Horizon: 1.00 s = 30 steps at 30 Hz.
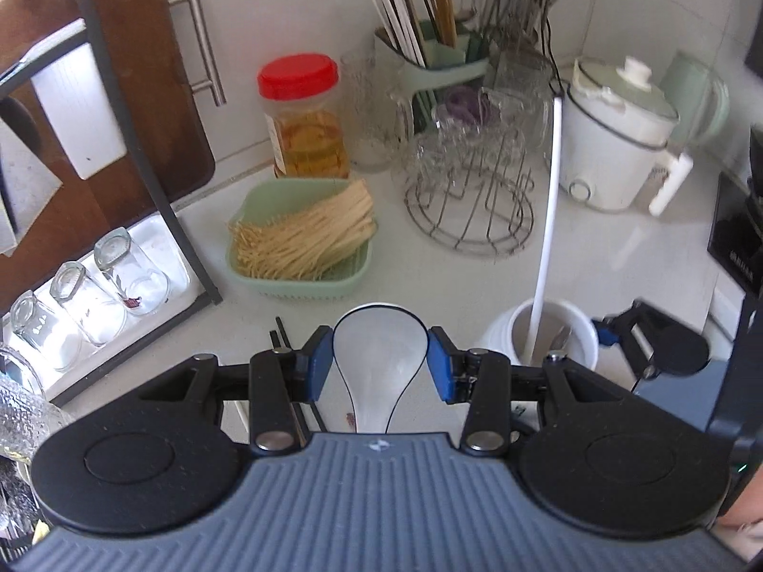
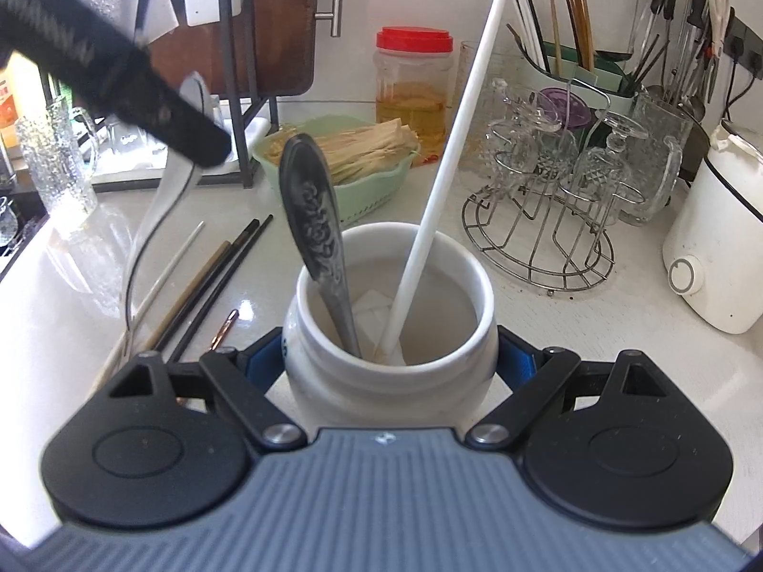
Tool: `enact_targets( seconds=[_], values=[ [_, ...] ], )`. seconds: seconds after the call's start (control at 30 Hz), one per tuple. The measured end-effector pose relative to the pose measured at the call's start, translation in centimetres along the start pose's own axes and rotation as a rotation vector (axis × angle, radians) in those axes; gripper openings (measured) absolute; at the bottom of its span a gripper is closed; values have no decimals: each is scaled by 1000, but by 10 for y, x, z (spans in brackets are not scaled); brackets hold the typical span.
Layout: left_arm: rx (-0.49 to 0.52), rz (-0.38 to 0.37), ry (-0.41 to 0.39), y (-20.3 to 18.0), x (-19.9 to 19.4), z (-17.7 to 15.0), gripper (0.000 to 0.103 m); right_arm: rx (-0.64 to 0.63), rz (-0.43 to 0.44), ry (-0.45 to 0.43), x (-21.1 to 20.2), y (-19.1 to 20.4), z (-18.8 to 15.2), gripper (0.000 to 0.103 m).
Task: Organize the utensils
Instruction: 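Lift the white ceramic spoon with the left gripper and carry it to the jar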
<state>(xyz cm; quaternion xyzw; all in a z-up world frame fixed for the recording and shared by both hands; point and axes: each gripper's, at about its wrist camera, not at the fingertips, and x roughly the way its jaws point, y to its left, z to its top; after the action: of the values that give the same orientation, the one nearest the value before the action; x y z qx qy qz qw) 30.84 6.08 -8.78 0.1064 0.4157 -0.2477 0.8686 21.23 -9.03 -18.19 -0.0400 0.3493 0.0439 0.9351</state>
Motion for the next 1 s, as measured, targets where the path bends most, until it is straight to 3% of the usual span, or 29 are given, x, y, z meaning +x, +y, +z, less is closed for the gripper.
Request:
enact_targets(
  seconds=[0.43, 1.0],
  values=[
    [-52, -27, -134, -4, -44, 24, 48, -11, 10, -3, 1, -1, 1, 91],
    [-36, -105, -248, -30, -74, 51, 48, -13, 15, -6, 1, 0, 0, 91]
  ],
)
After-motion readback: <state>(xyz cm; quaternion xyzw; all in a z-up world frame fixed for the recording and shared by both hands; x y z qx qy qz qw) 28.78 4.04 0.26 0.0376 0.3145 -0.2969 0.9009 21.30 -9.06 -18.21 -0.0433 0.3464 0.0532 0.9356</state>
